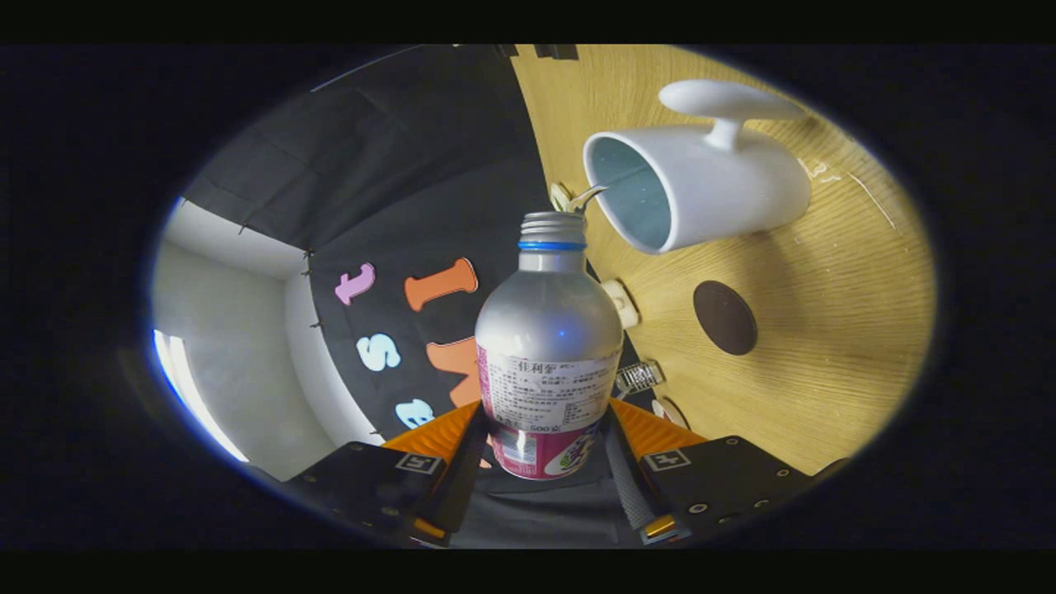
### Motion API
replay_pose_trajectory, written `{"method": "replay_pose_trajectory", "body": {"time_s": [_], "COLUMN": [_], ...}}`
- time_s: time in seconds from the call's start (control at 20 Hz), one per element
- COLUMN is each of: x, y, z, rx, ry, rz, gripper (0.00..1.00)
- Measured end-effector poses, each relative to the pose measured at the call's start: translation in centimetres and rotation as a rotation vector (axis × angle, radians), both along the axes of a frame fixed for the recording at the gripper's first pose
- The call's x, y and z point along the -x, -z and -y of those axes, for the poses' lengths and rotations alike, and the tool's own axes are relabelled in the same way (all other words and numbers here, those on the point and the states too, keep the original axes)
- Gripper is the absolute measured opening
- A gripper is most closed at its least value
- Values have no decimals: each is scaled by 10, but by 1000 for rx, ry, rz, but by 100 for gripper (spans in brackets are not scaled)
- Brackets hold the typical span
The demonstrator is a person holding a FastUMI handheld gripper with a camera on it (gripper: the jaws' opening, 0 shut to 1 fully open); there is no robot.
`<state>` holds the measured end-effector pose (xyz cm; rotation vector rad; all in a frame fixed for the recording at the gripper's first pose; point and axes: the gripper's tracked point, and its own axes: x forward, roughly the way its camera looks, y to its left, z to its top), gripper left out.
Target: Take the bottle from table, then pour the juice into the cup, finally place the bottle on the coaster
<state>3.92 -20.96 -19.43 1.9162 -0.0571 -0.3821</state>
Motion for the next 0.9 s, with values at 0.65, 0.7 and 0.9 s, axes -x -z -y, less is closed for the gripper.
{"method": "replay_pose_trajectory", "body": {"time_s": [0.65, 0.7, 0.9], "x": [-5, -6, -9], "y": [-4, -4, -6], "z": [4, 4, 4], "rx": [-82, -90, -108], "ry": [63, 73, 81], "rz": [54, 56, 72], "gripper": [74, 74, 73]}}
